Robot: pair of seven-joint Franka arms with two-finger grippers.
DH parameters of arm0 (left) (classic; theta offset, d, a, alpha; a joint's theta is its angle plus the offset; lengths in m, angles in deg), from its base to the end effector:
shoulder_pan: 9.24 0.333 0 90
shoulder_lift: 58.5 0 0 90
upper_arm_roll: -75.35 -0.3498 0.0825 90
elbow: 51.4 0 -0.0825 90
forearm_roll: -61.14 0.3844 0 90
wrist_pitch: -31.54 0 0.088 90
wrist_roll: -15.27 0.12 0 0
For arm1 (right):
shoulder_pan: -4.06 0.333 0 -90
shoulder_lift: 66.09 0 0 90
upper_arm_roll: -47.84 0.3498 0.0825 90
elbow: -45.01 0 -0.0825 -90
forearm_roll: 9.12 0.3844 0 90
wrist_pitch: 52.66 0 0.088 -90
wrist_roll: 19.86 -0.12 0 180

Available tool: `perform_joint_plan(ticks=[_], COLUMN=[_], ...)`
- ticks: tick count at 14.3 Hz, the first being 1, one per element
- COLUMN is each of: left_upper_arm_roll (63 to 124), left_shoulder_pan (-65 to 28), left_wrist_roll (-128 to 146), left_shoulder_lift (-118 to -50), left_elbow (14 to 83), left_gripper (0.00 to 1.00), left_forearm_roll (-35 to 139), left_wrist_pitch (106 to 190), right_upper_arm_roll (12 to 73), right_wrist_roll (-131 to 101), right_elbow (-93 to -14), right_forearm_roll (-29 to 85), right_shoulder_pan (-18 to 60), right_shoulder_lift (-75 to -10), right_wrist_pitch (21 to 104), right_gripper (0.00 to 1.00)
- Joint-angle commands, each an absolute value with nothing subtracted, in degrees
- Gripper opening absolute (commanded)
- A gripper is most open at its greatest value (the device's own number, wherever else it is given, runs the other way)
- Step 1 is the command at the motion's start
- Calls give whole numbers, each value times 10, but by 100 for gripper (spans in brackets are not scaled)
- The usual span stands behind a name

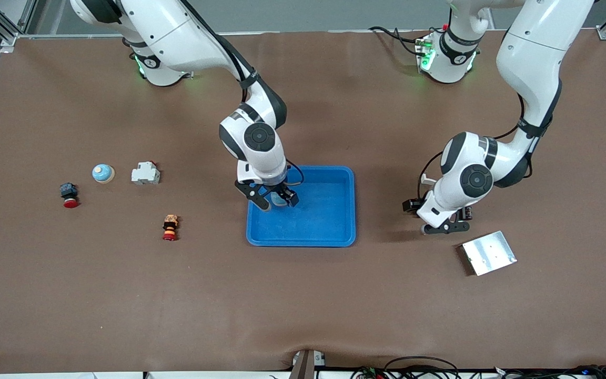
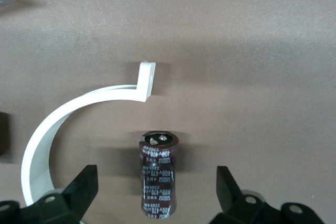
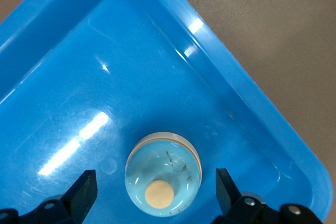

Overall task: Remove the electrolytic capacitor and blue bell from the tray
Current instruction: 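Grasp the bell with the right gripper while the left gripper returns to rest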

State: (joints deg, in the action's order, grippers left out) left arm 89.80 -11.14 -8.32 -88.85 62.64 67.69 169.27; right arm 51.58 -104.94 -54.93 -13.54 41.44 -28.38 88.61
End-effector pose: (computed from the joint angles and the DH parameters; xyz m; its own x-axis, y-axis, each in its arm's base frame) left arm 0.5913 -0.1667 0.2087 0.9920 0.0636 -0.1090 0.0657 -0.9977 0.0158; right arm 0.5268 0.4528 0.2174 0.7490 -0.6623 0.0177 -0.6603 -0.7483 -0.0637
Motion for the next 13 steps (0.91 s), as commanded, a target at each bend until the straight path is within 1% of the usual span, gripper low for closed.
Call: perform_joint_plan(ticks=[1, 3, 5, 9, 13], left_upper_arm_roll=[899, 898, 903, 905, 905], left_shoulder_pan=[-108, -107, -77, -34, -13], left_wrist_roll=[-86, -80, -71, -12, -6], left_shoulder_lift=[-869, -834, -796, -756, -752], left_elbow=[624, 624, 624, 624, 590], left_gripper=[100, 100, 100, 100, 100], left_forearm_roll=[690, 690, 690, 684, 683], left_wrist_pitch=[1676, 1623, 1587, 1570, 1570], right_upper_arm_roll=[507, 507, 507, 507, 507], right_wrist_roll=[-1068, -1068, -1068, -1068, -1068], right_elbow=[-538, -538, -538, -538, -539], right_forearm_roll=[-148, -152, -154, -154, -162], right_shoulder_pan=[426, 426, 426, 426, 428], right_shoulder_lift=[-275, -275, -274, -273, -270], right_wrist_pitch=[887, 887, 887, 887, 887], right_gripper=[100, 100, 100, 100, 100])
